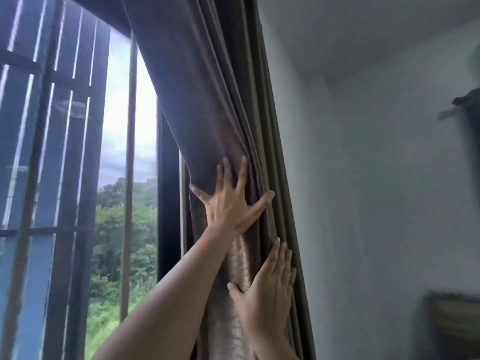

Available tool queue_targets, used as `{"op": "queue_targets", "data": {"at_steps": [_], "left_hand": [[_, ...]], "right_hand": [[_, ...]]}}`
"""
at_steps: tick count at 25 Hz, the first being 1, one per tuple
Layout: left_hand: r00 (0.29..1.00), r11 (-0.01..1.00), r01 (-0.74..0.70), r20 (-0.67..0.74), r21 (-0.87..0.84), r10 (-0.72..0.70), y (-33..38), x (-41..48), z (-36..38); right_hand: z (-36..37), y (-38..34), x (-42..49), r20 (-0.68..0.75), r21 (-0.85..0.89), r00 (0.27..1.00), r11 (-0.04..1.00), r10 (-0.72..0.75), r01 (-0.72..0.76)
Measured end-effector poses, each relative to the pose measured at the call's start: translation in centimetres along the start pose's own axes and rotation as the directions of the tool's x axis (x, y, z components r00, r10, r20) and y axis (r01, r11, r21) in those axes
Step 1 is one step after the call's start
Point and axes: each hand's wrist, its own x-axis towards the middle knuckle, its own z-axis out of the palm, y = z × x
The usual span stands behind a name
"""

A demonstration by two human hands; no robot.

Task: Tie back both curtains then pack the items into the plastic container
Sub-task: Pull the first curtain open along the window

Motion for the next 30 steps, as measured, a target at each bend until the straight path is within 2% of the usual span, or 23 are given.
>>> {"op": "queue_targets", "data": {"at_steps": [6, 9, 15, 20, 26, 30], "left_hand": [[0.997, 0.979, -0.079, -0.016, -0.187, 0.077, 0.4, 2.7, 6.0], [0.994, 0.957, -0.109, -0.018, -0.269, 0.108, 2.0, 4.4, 8.8], [0.99, 0.935, -0.139, -0.045, -0.327, 0.132, 5.6, 7.4, 15.2], [0.989, 0.938, -0.142, -0.082, -0.316, 0.122, 7.2, 10.1, 20.3], [0.995, 0.958, -0.101, -0.015, -0.268, 0.101, 9.0, 13.5, 25.6], [0.993, 0.961, -0.11, -0.07, -0.254, 0.095, 9.4, 14.2, 26.9]], "right_hand": [[3.2, 4.2, 3.8, -0.089, -0.04, 0.996, 0.999, -0.029, 0.026], [3.7, 6.4, 5.7, -0.067, -0.025, 0.998, 1.0, -0.004, 0.002], [4.2, 11.3, 10.6, 0.05, 0.013, 0.998, 0.999, 0.036, -0.036], [7.0, 15.4, 14.5, 0.063, 0.042, 0.998, 0.999, 0.004, -0.006], [11.0, 20.9, 19.2, 0.068, 0.119, 0.996, 0.991, -0.063, 0.055], [12.4, 23.2, 20.8, 0.035, 0.211, 0.988, 0.967, -0.151, 0.14]]}}
